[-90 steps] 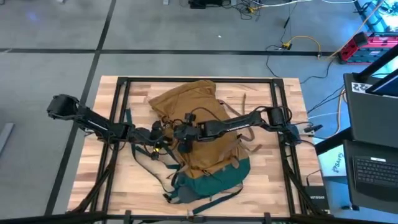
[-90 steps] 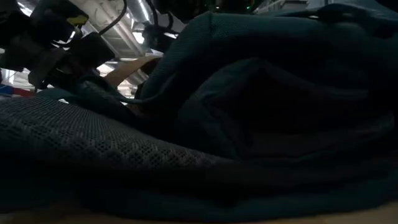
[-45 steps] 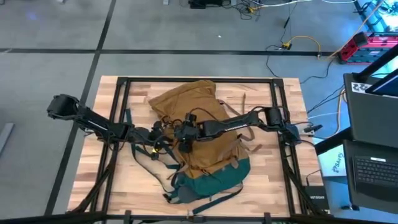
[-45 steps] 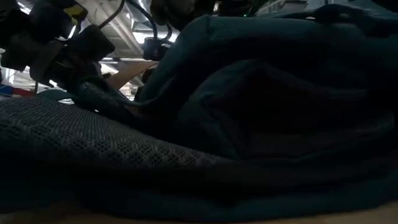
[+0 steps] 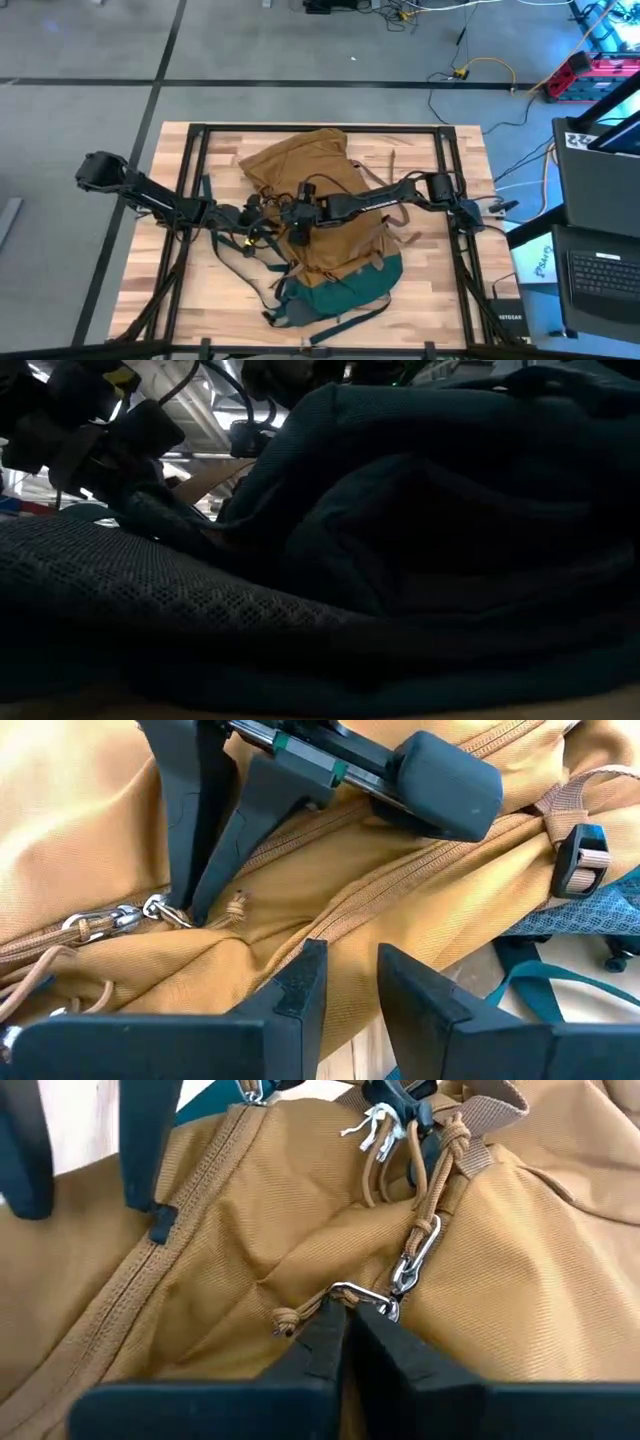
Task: Unpack backpack
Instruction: Open the brown backpack
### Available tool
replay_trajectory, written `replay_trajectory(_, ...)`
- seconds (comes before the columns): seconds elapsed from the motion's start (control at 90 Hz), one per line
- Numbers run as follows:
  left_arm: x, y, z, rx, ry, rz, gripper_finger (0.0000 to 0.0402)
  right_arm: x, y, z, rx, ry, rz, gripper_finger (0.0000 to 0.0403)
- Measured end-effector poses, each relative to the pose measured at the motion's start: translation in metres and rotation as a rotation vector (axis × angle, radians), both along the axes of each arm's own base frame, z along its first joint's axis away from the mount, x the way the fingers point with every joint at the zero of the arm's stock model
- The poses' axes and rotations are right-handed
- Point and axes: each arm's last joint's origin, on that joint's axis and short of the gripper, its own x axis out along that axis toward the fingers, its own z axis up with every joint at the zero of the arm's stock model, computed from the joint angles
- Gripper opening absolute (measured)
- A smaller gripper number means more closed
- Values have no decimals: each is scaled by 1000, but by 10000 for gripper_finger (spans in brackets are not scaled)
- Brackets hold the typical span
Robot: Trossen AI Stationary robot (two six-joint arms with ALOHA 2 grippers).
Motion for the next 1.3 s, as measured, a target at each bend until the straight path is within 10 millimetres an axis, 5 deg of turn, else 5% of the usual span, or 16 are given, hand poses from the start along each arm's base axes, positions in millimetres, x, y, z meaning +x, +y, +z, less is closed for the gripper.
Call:
replay_trajectory(0.467, -1, 0, -2, 11, 24, 0, 76, -5, 15, 7, -134, 91, 196, 27)
replay_trajectory(0.978, -2, 1, -4, 11, 44, 3, 76, -8, 36, 8, -281, 146, 343, 196)
replay_trajectory(1.3, -2, 1, -4, 11, 43, 4, 76, -4, 28, 4, -275, 131, 321, 175)
